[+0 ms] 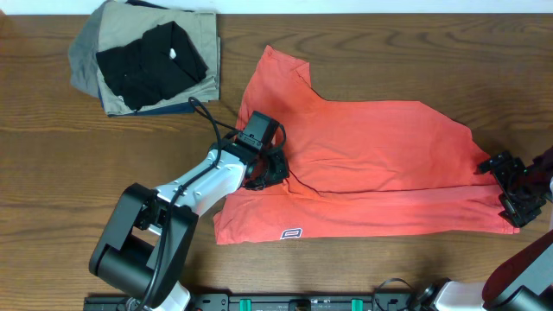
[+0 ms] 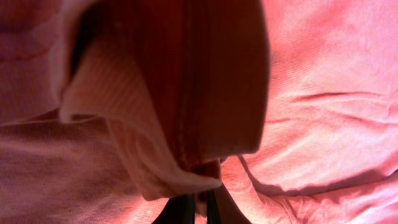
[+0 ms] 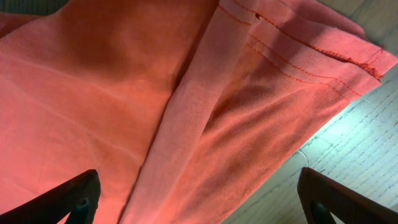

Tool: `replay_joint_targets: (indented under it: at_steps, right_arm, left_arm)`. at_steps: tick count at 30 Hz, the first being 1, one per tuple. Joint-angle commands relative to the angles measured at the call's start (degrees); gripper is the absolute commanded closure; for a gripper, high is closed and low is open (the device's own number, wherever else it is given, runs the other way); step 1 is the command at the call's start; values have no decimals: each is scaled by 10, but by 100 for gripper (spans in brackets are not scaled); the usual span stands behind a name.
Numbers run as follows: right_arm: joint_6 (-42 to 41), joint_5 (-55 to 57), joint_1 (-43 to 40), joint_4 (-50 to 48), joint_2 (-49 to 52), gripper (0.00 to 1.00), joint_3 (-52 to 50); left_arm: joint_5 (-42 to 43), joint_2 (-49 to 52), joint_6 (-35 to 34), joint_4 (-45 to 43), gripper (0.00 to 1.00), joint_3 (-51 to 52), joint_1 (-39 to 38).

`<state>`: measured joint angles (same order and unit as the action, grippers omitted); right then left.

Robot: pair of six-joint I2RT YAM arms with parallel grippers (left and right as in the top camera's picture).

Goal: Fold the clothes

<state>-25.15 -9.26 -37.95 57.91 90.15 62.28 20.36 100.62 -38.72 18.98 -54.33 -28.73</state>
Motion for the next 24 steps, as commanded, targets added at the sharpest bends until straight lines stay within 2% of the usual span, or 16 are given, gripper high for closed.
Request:
replay_joint_targets:
  at_steps: [1, 11, 19, 20, 21, 24]
  right_arm:
    - [8, -2, 3, 0, -6, 1, 3]
    - [8, -2, 3, 0, -6, 1, 3]
    - [8, -6, 3, 1, -6, 1, 3]
    - [8, -8, 3, 2, -6, 1, 3]
    - [8, -12, 3, 2, -7, 1, 4]
    - [10, -13, 3, 6, -10, 1, 16]
  left_arm:
    - [-29, 6, 12, -12, 94, -10, -1]
    - [-35, 6, 12, -119, 94, -10, -1]
    - [-105, 7, 11, -161, 91, -10, -1]
    - [-108, 7, 12, -164, 86, -10, -1]
    - [-108, 7, 16, -169, 73, -10, -1]
    - [-108, 6, 33, -180, 19, -11, -1]
